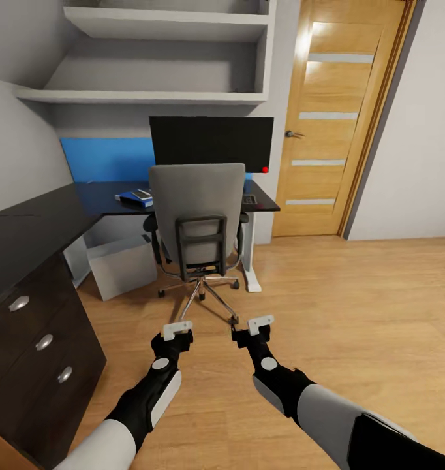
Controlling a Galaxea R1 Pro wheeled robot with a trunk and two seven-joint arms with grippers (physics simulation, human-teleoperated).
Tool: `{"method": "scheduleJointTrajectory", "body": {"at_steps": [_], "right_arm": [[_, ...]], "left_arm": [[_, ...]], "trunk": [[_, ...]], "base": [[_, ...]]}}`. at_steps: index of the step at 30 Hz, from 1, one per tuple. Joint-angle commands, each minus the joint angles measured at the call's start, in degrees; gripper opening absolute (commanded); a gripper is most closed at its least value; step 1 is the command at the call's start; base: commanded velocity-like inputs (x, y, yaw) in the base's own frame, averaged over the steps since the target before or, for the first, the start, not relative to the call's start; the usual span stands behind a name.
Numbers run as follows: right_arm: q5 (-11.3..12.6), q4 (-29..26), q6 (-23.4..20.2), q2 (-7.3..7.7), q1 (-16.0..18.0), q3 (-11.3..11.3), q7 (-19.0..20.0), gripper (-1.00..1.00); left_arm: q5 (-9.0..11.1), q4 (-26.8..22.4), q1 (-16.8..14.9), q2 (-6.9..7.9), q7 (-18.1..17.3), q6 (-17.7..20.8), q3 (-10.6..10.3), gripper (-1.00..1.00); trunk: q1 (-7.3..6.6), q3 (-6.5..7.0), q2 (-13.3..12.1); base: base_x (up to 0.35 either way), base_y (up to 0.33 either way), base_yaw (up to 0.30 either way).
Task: In the bedroom, organize the workspace by keeping the computer under the desk, ensuring the monitor is on the desk, placing the keyboard on the desk next to the monitor, placing the mouse on the desk next to the keyboard, moving the folder from the swivel chair onto the desk next to the mouse, stacking the notebook on top of the folder with the pen on top of the notebook, and positioning the swivel chair next to the desk.
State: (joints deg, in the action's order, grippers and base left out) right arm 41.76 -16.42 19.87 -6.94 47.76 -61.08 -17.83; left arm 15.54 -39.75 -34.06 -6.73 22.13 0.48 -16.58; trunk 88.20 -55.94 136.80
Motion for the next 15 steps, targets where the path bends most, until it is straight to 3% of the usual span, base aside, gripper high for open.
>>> {"method": "scheduleJointTrajectory", "body": {"at_steps": [1, 7, 11, 15], "right_arm": [[0.45, -0.02, 0.18, 0.01, 0.06, -0.48, -0.34, 1.0], [0.43, 0.16, 0.23, 0.0, 0.06, -0.45, -0.52, 1.0], [0.33, 0.25, 0.68, 0.12, -0.02, -0.43, -0.45, 1.0], [0.28, 0.25, 0.79, 0.21, -0.03, -0.38, -0.45, 1.0]], "left_arm": [[0.48, -0.07, -0.04, 0.05, 0.45, 0.05, -0.3, 1.0], [0.47, -0.06, -0.04, 0.05, 0.45, 0.05, -0.29, 1.0], [2.01, -0.21, -0.04, 0.2, 0.28, 0.05, -0.25, 1.0], [2.27, -0.81, -0.04, 0.21, 0.22, 0.05, -0.33, 1.0]], "trunk": [[-0.04, -0.05, 0.03], [-0.04, -0.05, 0.03], [-0.04, -0.05, 0.03], [-0.04, -0.05, 0.03]], "base": [[-0.284, -0.228, 0.0], [-0.276, -0.236, 0.0], [-0.255, -0.25, 0.0], [-0.173, -0.166, 0.0]]}}
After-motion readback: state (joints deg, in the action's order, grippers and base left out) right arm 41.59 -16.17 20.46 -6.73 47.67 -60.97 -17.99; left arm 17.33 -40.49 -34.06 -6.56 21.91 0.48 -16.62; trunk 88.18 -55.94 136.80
